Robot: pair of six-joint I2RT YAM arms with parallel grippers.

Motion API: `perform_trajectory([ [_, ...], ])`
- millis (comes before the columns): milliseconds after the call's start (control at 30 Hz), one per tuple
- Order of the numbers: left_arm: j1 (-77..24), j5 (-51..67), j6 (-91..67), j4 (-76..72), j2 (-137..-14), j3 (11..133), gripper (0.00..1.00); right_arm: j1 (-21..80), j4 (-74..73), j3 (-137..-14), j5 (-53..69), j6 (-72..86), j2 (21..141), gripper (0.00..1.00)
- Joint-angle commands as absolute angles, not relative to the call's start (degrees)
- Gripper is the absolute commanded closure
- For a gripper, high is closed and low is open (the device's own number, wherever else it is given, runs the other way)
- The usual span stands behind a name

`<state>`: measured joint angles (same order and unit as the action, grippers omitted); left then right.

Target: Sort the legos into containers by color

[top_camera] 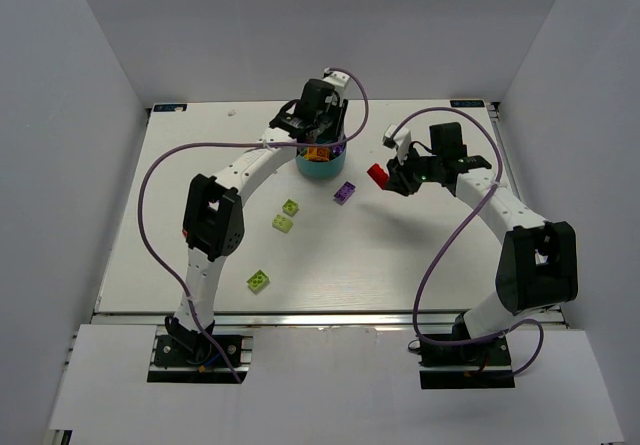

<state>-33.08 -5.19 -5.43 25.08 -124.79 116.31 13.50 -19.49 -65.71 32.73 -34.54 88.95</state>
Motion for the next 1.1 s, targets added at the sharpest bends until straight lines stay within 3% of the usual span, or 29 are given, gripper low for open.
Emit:
perform_trajectory([
  [0,-33.3,-5.4,-4.7,21.6,-124.0,117.9,1.0,13.0,-18.1,-65.2,33.2,-33.8,87.3,1.0],
  [1067,-34.4,-10.1,-7.4,20.0,-128.7,115.8,1.0,12.3,-17.8,-64.2,33.0,-33.7,87.5,1.0],
])
